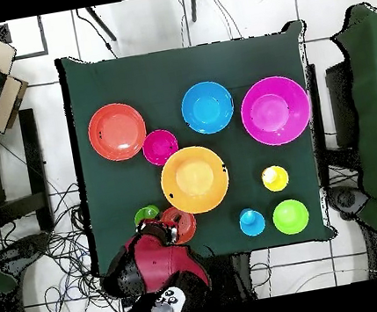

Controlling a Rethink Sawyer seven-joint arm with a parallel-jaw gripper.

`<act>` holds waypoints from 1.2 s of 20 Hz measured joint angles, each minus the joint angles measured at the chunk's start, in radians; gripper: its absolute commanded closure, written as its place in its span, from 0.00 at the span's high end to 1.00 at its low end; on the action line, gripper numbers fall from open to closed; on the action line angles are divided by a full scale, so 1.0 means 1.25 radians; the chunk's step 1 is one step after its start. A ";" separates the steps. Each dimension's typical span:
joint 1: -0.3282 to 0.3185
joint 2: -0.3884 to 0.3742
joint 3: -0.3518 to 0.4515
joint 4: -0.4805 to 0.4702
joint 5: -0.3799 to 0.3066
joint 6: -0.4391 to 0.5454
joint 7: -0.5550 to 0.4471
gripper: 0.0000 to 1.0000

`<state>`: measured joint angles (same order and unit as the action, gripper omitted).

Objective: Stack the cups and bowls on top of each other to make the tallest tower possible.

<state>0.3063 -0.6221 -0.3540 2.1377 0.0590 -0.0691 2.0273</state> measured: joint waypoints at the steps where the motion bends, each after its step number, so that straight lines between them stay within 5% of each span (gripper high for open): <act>1: -0.002 0.000 0.001 0.000 -0.001 0.000 0.000 1.00; 16: 0.079 0.000 -0.007 -0.003 -0.001 0.000 0.000 1.00; 24: 0.050 0.008 -0.006 -0.011 -0.001 0.000 0.000 1.00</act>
<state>0.3693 -0.6115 -0.3609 2.1245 0.0580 -0.0691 2.0273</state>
